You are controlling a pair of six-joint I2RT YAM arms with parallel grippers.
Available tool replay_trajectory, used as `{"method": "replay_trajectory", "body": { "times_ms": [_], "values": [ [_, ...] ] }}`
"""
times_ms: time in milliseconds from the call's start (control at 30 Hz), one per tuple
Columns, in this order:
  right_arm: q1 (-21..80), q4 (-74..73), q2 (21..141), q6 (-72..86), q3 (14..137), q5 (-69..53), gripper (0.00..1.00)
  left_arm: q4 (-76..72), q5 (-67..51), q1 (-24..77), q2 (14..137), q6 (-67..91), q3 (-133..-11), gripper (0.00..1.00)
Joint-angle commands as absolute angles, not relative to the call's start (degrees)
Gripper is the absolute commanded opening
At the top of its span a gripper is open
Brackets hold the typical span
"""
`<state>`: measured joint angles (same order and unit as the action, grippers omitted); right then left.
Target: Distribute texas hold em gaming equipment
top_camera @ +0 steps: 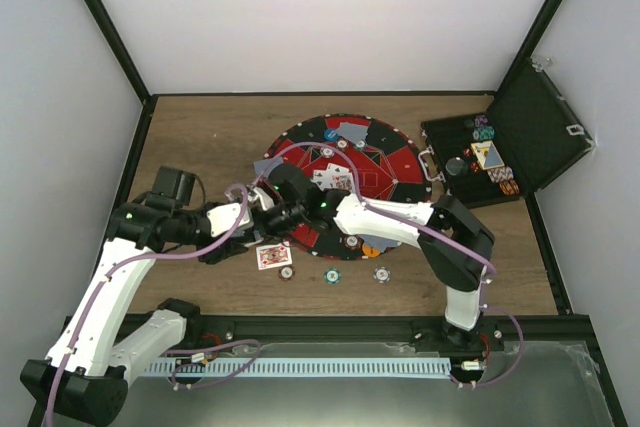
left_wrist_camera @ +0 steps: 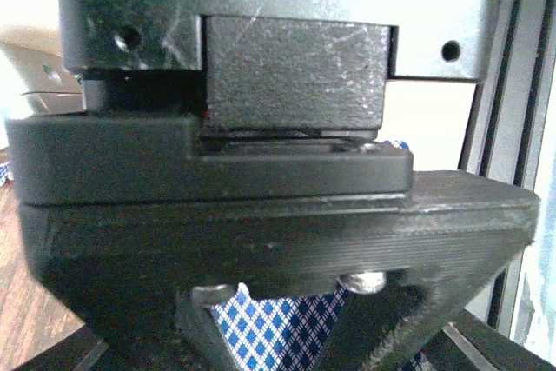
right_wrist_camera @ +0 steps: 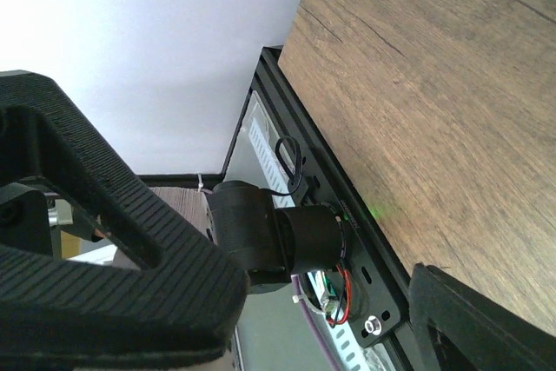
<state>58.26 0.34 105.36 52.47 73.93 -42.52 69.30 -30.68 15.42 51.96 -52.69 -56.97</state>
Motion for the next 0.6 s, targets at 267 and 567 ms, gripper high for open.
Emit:
{"method": "replay_trajectory", "body": {
  "times_ms": [267,567],
  "values": [
    [56.68,-4.02,106.58,48.63,74.81,-41.13,0.73,69.28,-32.52,15.38,51.49,-52.99,-58.44,0.04],
    [54.91,-5.19,102.63,48.23,70.53,-38.66,0.66,69.43,-32.7,15.38,51.33,-53.28,-58.98,0.04]
  ]
}}
